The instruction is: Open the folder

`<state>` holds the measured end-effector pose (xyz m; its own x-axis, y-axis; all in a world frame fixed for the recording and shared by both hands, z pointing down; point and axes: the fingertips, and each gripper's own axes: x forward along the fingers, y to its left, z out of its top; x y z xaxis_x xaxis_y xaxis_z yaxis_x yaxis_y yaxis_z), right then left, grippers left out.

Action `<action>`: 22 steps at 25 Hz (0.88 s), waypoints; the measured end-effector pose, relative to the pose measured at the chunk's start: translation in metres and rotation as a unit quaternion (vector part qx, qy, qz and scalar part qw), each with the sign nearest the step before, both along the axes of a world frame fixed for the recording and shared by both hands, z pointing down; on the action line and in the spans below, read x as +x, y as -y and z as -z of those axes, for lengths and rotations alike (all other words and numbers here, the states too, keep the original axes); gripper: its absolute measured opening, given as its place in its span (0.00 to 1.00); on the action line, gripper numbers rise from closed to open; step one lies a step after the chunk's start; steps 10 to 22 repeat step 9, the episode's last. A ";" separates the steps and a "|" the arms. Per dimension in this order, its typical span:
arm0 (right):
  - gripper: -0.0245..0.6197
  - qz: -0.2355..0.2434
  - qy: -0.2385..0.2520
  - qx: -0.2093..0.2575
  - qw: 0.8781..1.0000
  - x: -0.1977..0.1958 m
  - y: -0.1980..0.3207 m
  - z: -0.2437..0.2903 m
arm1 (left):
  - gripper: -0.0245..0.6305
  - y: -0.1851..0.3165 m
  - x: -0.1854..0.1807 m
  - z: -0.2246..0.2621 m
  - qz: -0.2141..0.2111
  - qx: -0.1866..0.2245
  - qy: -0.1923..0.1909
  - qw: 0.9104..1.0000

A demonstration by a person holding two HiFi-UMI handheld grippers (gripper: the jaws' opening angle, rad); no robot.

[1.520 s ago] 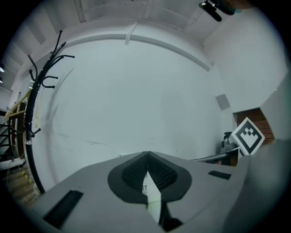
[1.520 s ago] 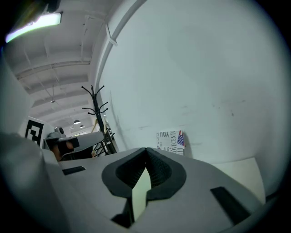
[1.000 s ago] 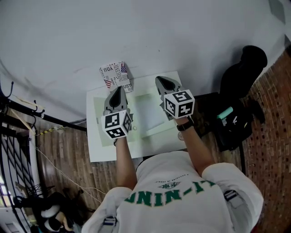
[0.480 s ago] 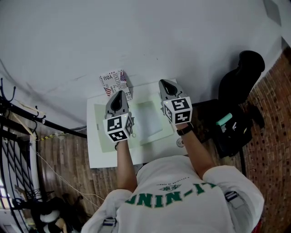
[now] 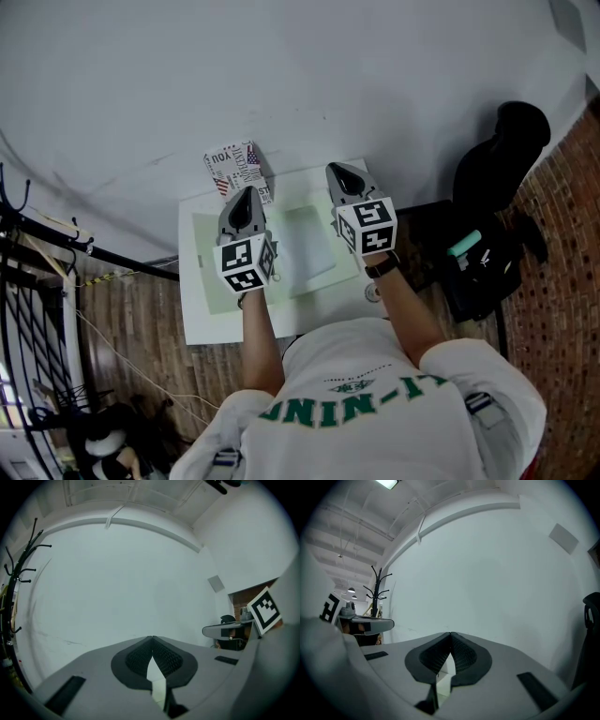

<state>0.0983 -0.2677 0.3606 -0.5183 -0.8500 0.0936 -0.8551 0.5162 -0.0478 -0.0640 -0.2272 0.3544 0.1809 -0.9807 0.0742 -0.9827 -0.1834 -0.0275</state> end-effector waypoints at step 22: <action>0.06 0.018 0.003 -0.011 1.000 -0.022 0.014 -0.012 | 0.06 0.010 -0.021 -0.011 0.014 -0.008 0.003 1.000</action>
